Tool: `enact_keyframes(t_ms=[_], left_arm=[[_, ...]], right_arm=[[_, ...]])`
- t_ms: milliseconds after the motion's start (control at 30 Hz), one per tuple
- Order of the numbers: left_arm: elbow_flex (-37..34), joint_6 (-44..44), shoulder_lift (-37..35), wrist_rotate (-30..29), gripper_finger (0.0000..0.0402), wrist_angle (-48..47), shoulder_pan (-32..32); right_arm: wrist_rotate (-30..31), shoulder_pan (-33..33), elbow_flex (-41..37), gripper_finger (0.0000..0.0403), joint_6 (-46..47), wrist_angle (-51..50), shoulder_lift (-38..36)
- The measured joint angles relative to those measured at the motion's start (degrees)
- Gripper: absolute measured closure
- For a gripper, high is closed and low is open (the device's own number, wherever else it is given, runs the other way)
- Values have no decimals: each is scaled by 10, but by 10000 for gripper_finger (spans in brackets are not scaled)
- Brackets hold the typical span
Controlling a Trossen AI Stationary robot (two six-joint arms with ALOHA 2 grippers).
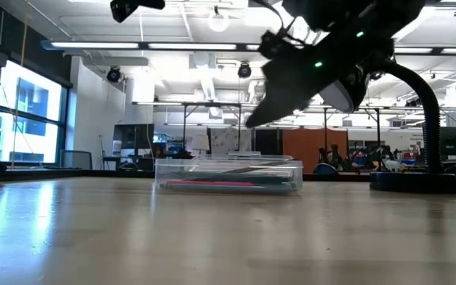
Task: Pick & place school supplies into a supply box
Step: Put the orange pencil into the transparent supply box
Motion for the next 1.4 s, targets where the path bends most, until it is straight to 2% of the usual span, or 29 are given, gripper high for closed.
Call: enact_keyframes(t_ms=[167, 300, 400, 600, 1133, 1400], left_arm=[[0, 0, 3, 1, 357, 1, 0], [0, 0, 3, 1, 357, 3, 0], [0, 0, 3, 1, 357, 9, 0], [0, 0, 3, 1, 357, 9, 0], [0, 0, 3, 1, 357, 9, 0], [0, -2, 3, 2, 357, 9, 0]], right_arm=[[97, 39, 0, 400, 136, -136, -34], [201, 68, 0, 395, 235, -151, -22], [235, 76, 0, 400, 273, -151, -6], [195, 75, 0, 402, 307, -153, 11], [154, 73, 0, 403, 432, -175, 11], [110, 78, 0, 403, 468, -231, 4]])
